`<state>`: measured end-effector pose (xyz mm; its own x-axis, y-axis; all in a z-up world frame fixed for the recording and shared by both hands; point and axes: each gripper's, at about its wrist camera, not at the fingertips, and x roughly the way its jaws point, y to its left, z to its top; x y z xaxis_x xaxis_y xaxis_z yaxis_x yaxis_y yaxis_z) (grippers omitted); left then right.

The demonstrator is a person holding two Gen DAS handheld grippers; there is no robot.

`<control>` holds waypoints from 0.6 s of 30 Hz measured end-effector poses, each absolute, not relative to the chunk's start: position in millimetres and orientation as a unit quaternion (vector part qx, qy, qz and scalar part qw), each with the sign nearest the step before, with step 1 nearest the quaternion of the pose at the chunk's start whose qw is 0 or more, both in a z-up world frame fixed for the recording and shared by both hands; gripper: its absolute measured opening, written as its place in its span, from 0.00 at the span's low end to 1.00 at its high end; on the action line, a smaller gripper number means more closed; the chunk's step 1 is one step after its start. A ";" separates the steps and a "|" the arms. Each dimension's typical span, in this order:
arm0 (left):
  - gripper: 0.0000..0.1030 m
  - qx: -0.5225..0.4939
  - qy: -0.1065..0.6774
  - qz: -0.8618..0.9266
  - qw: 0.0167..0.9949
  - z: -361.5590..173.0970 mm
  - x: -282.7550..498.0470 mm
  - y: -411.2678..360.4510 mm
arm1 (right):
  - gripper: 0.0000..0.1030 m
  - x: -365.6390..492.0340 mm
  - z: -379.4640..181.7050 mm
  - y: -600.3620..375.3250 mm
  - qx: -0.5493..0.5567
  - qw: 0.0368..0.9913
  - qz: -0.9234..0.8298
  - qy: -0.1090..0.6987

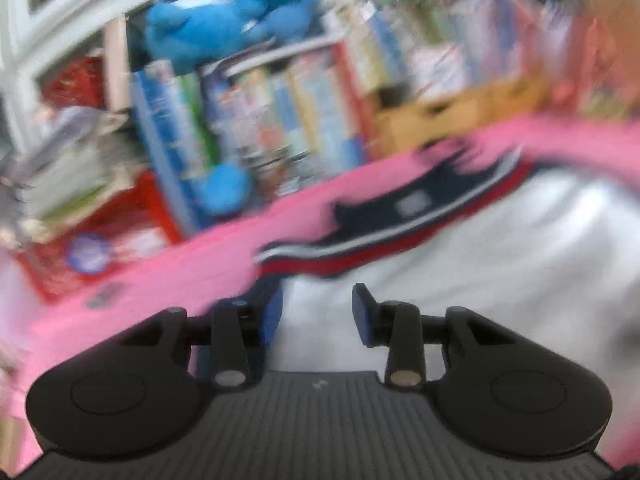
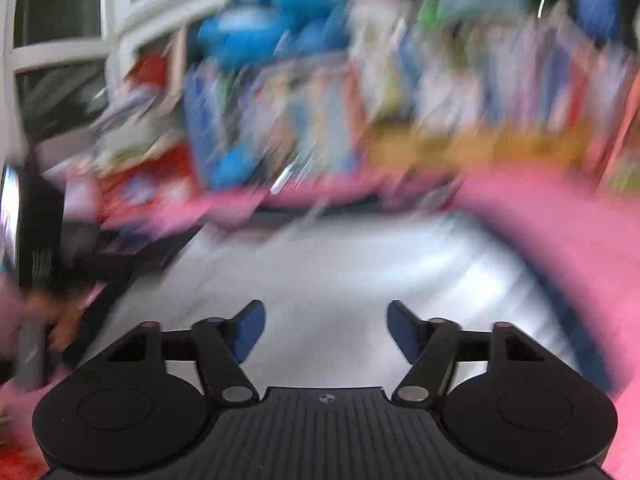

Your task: Fold clothes

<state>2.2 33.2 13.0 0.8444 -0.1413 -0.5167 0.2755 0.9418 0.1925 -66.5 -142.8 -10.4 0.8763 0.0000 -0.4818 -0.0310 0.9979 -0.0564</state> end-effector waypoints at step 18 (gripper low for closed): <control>0.38 0.094 0.397 -0.087 0.909 -22.4 167.2 -59.0 | 0.36 -114.3 -38.2 -76.1 0.004 0.953 0.074 0.293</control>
